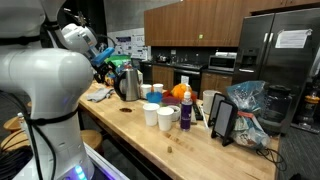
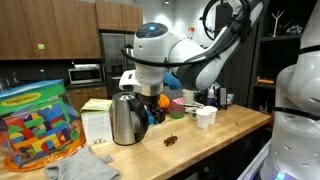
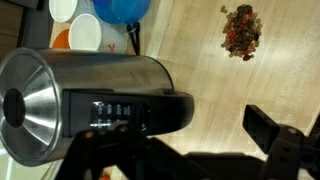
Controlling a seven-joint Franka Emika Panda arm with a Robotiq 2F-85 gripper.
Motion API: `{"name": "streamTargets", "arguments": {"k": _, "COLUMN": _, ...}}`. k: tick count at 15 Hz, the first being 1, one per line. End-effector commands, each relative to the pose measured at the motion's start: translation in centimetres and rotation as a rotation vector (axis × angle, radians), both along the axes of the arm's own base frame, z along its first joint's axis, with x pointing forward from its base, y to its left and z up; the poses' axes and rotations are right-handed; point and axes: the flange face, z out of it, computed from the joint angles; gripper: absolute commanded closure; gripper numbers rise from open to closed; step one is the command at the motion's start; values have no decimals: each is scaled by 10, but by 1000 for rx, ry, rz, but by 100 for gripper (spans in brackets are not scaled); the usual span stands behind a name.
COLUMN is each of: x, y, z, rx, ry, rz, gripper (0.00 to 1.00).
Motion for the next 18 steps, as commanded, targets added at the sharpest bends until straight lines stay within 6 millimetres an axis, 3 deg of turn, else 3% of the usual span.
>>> {"name": "streamTargets", "arguments": {"k": 1, "x": 2, "y": 1, "z": -15, "rx": -13, "ry": 25, "rz": -10, "gripper": 0}}
{"name": "streamTargets", "arguments": {"k": 4, "x": 2, "y": 1, "z": -14, "rx": -12, "ry": 19, "rz": -12, "gripper": 0}}
{"name": "streamTargets", "arguments": {"k": 18, "x": -10, "y": 7, "z": 36, "rx": -18, "ry": -78, "rz": 2, "gripper": 0}}
